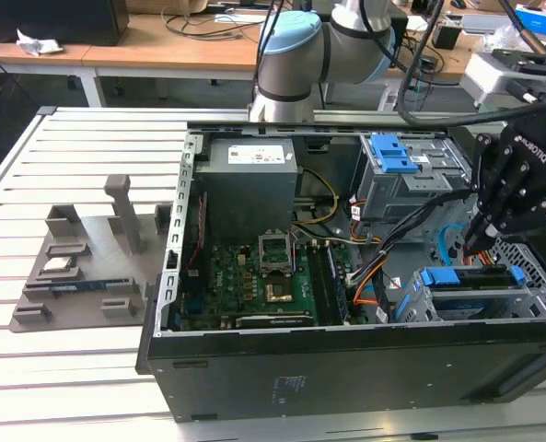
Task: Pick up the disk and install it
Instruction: 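Insert the second disk wire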
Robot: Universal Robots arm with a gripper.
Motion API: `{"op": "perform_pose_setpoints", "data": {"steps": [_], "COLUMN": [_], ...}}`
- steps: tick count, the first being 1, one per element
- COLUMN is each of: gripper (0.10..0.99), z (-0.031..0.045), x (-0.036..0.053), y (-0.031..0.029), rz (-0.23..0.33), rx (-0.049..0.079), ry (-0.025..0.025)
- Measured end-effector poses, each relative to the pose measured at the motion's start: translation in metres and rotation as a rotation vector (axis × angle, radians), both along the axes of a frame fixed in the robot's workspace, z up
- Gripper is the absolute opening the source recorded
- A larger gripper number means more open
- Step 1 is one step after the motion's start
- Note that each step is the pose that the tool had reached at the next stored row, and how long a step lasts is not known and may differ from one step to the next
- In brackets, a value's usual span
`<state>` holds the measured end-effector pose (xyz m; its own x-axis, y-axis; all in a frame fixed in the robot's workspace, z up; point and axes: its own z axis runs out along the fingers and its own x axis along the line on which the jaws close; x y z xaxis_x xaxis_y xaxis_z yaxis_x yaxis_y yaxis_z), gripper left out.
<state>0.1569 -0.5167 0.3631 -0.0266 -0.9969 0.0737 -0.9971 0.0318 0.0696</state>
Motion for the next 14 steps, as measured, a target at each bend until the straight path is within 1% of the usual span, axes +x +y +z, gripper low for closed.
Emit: {"op": "perform_pose_setpoints", "data": {"steps": [1, 2, 4, 6, 10, 14], "gripper": [0.161, 0.161, 0.161, 0.161, 0.161, 0.161], "z": [-0.0068, -0.009, -0.0123, -0.0187, -0.0198, -0.0201], "x": [0.001, 0.002, 0.0056, 0.0062, 0.0062, 0.0076], "y": [-0.0049, -0.006, -0.0062, -0.0062, -0.0062, -0.0062], "rz": [0.015, 0.025, 0.037, 0.042, 0.047, 0.053], "rx": [-0.003, -0.003, -0.003, -0.003, 0.001, 0.01], "ry": [0.0, 0.0, 0.0, 0.0, -0.0001, -0.0004]}}
